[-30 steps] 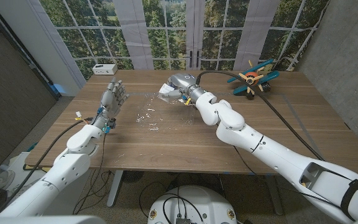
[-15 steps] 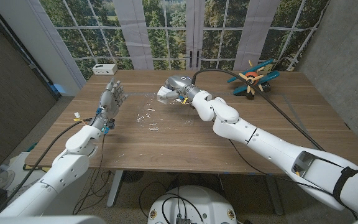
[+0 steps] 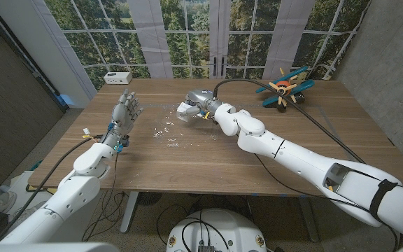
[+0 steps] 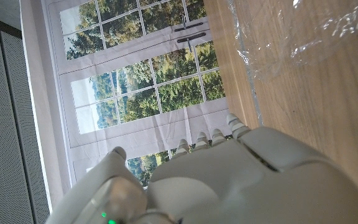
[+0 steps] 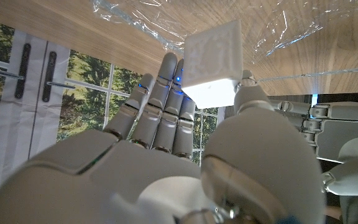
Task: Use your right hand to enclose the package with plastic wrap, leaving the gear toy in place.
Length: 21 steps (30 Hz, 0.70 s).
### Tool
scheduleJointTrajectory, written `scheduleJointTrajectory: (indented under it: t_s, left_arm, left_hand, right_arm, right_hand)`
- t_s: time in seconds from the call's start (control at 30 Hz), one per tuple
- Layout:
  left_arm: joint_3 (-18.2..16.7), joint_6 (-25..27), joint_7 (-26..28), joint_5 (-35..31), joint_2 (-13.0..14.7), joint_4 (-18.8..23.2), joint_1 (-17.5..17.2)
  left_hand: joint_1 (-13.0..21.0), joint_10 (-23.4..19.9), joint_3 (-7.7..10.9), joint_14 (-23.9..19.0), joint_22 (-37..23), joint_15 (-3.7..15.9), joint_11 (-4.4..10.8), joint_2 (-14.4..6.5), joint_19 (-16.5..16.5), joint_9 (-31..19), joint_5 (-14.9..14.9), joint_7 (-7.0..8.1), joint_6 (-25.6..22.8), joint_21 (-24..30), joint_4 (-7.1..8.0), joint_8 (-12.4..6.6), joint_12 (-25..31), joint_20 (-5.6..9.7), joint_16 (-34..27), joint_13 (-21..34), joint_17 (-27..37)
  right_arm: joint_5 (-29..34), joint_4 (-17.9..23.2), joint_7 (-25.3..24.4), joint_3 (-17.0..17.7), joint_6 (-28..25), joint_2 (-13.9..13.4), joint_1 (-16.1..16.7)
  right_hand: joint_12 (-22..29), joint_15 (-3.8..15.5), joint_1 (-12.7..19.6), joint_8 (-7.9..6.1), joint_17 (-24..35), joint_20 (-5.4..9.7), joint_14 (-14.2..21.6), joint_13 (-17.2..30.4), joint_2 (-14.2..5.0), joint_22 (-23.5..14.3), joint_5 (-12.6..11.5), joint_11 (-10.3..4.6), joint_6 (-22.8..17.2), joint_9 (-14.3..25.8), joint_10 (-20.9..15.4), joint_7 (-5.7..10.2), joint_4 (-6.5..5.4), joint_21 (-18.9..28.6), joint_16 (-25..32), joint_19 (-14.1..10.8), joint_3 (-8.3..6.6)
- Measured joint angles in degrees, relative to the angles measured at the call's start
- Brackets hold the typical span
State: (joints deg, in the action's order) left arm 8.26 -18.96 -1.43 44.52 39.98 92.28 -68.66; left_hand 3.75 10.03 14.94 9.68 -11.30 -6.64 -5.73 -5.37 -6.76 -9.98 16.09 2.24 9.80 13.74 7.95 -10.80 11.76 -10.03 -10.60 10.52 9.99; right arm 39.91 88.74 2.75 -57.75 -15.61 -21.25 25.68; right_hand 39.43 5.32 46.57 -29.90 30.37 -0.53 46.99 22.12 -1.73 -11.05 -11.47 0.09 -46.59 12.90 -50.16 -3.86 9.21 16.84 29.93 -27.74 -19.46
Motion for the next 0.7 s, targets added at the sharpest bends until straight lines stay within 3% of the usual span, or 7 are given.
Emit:
scheduleJointTrajectory:
  t_s: [0.7]
  left_arm:
    - [-0.2,0.9,0.5,0.0,0.0,0.6,-0.6]
  left_hand:
    - [0.0,0.0,0.00,0.0,0.0,0.00,0.00,0.0,0.0,0.0,0.0,0.00,0.0,0.0,0.00,0.00,0.0,0.00,0.0,0.0,0.0]
  right_arm:
    - [-4.1,-10.0,-1.4,-3.0,0.8,2.9,-3.5]
  right_hand:
    - [0.2,-0.10,0.0,0.00,0.3,0.00,0.1,0.0,0.00,0.0,0.2,0.00,0.0,-0.1,0.0,0.01,0.00,0.0,-0.4,0.0,0.00]
